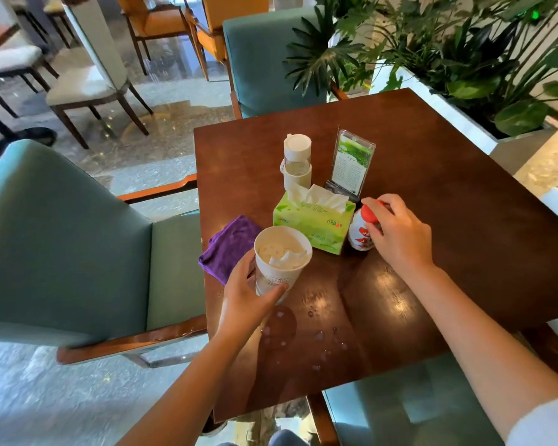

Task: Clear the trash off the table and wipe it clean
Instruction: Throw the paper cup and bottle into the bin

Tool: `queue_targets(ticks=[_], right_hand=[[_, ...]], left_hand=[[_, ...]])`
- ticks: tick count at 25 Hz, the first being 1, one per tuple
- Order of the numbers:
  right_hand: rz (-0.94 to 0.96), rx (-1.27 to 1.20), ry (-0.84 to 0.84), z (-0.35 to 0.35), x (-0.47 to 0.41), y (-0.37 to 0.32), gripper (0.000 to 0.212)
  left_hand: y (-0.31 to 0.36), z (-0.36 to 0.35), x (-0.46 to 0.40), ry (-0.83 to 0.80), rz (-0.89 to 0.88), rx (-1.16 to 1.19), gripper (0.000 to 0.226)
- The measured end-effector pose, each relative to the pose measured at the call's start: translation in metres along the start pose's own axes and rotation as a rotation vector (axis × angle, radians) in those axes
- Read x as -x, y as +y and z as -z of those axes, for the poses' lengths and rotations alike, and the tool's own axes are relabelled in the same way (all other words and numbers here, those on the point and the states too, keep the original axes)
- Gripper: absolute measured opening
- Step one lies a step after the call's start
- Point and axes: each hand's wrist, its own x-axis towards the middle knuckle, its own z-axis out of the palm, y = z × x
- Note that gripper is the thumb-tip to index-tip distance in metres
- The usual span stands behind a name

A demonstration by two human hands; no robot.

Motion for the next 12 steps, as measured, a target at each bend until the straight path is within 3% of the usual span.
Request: queue_targets(ticks=[8, 12], right_hand=[[-0.065, -0.086, 0.007, 0.061, 0.026, -0.07, 0.043], [0.027, -0.187, -0.002, 0.089, 0.057, -0.12, 0.045]], left_hand=[[-0.011, 0.032, 0.028, 0.069, 0.016, 0.08, 0.073], [-0.021, 0.064, 0.049, 0.05, -0.01, 0.114, 0.073]])
